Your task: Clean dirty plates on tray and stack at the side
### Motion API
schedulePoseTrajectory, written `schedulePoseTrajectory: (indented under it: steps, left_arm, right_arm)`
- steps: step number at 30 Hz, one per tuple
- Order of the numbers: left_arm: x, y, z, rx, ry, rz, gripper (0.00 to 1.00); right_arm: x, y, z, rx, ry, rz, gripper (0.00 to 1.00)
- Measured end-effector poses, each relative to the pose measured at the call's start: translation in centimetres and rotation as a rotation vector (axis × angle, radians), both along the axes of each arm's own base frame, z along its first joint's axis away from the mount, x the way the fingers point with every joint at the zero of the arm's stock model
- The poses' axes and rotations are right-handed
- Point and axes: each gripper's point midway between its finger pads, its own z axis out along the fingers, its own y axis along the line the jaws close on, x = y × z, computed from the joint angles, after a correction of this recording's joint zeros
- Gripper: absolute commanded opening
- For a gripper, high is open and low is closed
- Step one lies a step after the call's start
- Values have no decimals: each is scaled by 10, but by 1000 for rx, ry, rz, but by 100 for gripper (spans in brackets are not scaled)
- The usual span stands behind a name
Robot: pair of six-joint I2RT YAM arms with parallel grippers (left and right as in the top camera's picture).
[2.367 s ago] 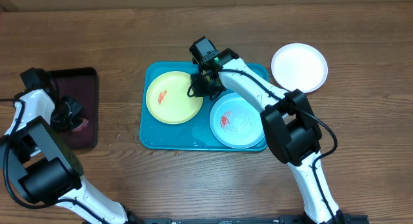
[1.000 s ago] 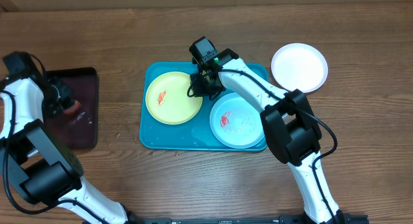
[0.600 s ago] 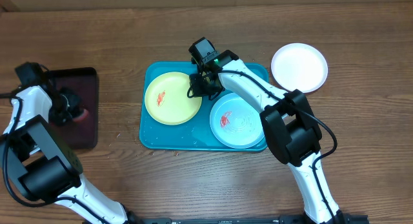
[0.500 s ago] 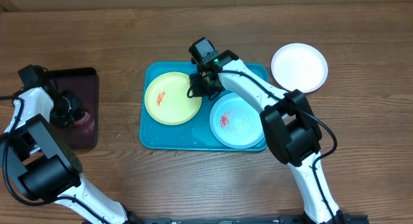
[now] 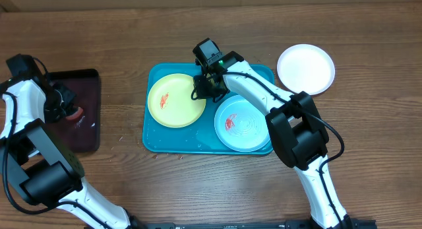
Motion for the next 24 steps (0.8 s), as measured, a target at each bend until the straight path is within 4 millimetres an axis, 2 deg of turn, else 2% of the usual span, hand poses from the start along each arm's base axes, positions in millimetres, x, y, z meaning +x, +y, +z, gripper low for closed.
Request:
schedulePoseTrajectory:
  steps: [4,9,13,16,18,21,24]
  left_arm:
    - [-1,0,-9,8,-5,1,4]
    - [-17,-8,-43,-12,42,3,5]
    - [-20,-9,-37,-20,67,4,4]
    - [-19,-7,-18,-29,89,5,4]
    - [-12,-2,4,-20,78,5,4]
    - [4,8,48,11,29,6,4]
    - [12,12,86,36,-18,6,4]
  right_arm:
    - [0,0,0,1,2,-7,4]
    - [0,0,0,1,4,-10,4]
    - [0,0,0,1,3,-9,4]
    - [0,0,0,1,3,-9,4]
    - [0,0,0,1,2,-9,4]
    - [0,0,0,1,2,-9,4]
    - [0,0,0,1,2,-9,4]
